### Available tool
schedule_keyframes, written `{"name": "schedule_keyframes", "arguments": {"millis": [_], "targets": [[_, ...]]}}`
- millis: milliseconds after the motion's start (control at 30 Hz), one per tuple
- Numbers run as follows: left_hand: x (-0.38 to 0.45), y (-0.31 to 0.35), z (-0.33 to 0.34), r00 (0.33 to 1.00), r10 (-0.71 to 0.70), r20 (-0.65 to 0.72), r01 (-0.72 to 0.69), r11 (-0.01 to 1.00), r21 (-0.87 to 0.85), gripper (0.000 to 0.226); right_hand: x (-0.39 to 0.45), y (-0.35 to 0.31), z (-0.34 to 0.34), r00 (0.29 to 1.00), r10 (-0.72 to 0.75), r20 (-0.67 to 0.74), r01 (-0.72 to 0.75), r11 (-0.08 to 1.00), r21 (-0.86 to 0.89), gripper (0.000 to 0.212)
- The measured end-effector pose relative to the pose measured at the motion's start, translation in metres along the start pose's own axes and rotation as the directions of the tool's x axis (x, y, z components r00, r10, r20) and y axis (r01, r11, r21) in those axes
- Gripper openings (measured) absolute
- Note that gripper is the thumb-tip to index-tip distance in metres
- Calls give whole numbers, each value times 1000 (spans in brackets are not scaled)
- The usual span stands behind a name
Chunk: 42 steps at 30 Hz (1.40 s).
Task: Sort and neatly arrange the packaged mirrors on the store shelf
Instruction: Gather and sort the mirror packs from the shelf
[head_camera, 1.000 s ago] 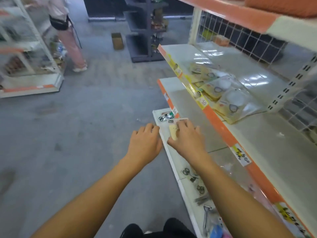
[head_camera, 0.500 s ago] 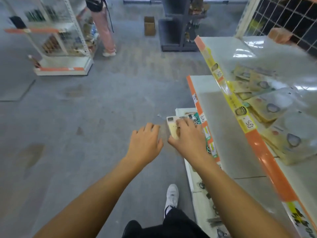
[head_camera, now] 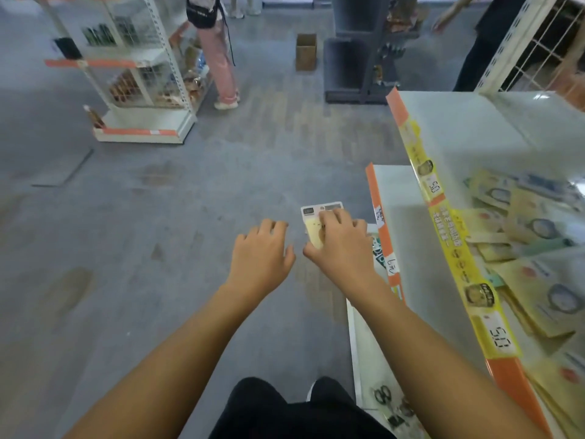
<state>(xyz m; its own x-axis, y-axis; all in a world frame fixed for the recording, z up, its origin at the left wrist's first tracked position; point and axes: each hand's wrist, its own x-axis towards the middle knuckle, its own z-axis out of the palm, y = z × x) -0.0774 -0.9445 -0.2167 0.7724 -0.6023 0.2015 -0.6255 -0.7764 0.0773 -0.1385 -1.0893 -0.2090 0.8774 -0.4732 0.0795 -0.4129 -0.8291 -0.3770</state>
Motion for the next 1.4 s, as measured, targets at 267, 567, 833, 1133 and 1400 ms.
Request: {"name": "schedule_keyframes", "arguments": {"millis": [267, 567, 833, 1133, 1400], "targets": [[72, -12, 23, 999, -10, 38, 13, 997, -77, 44, 62, 6, 8, 999, 35, 18, -34, 998, -46, 57], [204, -67, 42, 997, 76, 9, -75, 989, -127, 41, 190, -24, 23, 996, 78, -35, -80, 995, -61, 58], [305, -98, 57, 972, 224, 76, -213, 968, -130, 33, 272, -41, 24, 966, 239, -101, -246, 968, -58, 58], [390, -55, 85, 914, 389, 115, -361, 909, -211, 41, 331, 8, 15, 914, 395, -90, -401, 914, -62, 61], [494, -6, 97, 872, 473, 127, -456, 879, -141, 42, 420, 73, -7, 875, 451, -173, -454, 890, 24, 61]]}}
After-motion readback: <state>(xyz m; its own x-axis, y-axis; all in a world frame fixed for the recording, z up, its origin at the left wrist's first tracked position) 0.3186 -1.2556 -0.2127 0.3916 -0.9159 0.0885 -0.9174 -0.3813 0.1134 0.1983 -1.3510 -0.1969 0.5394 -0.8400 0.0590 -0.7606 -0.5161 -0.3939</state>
